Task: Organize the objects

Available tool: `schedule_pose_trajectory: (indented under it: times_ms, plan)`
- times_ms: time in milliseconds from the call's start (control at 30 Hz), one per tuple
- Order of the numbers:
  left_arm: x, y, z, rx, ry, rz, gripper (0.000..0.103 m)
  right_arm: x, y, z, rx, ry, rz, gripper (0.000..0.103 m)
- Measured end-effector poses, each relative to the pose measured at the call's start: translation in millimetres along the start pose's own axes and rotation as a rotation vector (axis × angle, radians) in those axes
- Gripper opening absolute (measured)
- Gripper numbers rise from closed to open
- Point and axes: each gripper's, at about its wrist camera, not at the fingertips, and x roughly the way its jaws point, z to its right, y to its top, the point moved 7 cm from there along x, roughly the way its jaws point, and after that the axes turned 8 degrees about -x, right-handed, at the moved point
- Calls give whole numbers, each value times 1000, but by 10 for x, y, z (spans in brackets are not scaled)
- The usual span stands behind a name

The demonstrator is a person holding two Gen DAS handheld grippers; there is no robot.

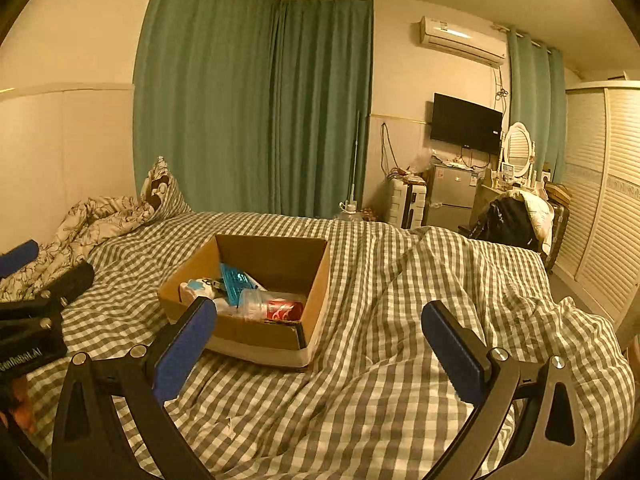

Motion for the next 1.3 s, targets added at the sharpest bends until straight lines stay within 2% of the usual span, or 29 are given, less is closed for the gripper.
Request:
schedule_pose_trajectory:
  times_ms: [100, 300, 1300]
  plan:
    - [40, -8, -7, 9, 16, -9, 103, -13, 27, -38, -11, -6, 5, 103]
    - [51, 4, -27, -11, 1, -28, 103, -5, 18, -45, -7, -12, -5, 103]
    - [58, -65, -31, -12, -4, -45, 103, 13, -49, -117, -11, -7, -29, 103]
